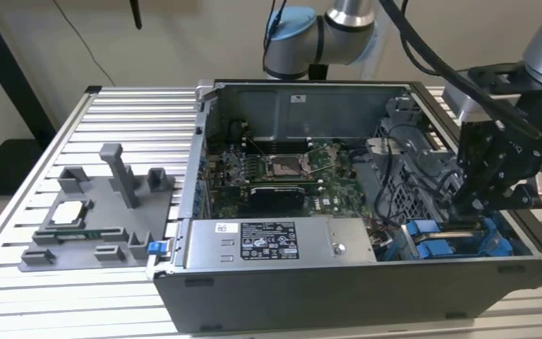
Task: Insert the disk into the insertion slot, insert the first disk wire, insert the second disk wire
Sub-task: 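Insert the second disk wire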
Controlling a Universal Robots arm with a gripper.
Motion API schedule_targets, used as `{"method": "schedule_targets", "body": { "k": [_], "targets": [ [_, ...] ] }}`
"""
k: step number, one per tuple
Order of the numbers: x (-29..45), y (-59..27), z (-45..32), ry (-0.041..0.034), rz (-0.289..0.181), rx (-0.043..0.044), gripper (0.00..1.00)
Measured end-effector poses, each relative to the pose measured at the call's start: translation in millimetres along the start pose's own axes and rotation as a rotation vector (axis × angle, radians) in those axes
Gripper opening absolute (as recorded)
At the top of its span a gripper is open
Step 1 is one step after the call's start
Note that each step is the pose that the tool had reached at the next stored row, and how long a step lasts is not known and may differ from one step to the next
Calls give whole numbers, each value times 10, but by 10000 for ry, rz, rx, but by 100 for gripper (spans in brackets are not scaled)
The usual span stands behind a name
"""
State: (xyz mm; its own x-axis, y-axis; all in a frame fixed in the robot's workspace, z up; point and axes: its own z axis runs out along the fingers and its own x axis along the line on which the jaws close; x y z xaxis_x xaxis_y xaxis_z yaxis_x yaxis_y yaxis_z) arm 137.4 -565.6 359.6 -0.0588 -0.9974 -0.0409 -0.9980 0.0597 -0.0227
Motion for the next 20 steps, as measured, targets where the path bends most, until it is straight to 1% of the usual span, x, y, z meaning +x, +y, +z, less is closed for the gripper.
{"method": "schedule_targets", "body": {
  "k": [20],
  "targets": [
    [-9, -5, -226, -1, 1, 0, 100]
  ]
}}
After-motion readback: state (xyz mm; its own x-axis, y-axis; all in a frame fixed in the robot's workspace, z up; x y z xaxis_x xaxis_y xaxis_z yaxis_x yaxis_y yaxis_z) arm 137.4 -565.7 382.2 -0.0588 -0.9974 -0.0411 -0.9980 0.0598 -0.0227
